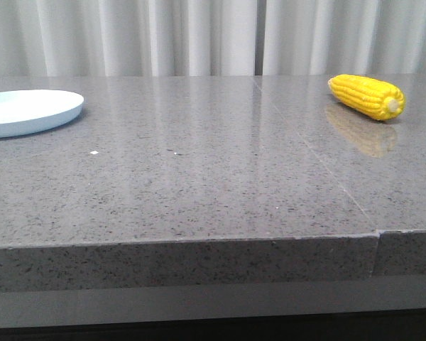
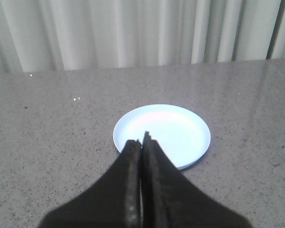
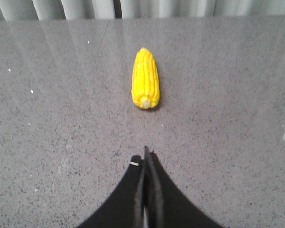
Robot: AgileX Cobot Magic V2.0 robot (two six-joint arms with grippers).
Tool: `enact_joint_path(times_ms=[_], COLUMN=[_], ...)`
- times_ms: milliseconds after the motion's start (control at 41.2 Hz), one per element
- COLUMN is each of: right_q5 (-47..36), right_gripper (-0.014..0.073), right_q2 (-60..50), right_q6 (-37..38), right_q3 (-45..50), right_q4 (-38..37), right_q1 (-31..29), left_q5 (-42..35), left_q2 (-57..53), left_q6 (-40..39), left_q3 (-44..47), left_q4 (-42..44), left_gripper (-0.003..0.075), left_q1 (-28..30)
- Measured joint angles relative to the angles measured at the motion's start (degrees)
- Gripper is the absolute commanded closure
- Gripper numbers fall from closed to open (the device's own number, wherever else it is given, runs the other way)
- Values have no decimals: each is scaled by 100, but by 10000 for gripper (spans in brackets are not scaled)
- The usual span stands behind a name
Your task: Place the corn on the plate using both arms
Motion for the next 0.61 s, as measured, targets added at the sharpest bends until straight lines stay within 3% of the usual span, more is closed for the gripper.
enact_joint_path(times_ms=[218,291,364,485,558,607], right_q5=[34,47,69,171,198,198], right_gripper=[650,577,432,90,-27,-62], right_q2=[454,564,636,740,780,785], right_q6=[0,0,0,-68,-112,-123], right_q3=[0,0,0,0,0,0], right_q4=[0,0,0,-10,-10,-10], right_q1=[0,0,0,0,0,0], left_q5=[142,216,277,442,515,544], left_q2=[240,287,342,468,547,597], left_q6=[0,0,0,0,0,0], left_q3=[0,0,0,0,0,0], left_q4=[0,0,0,0,0,0], left_gripper=[739,724,635,368,225,188], left_q1=[0,0,0,0,0,0])
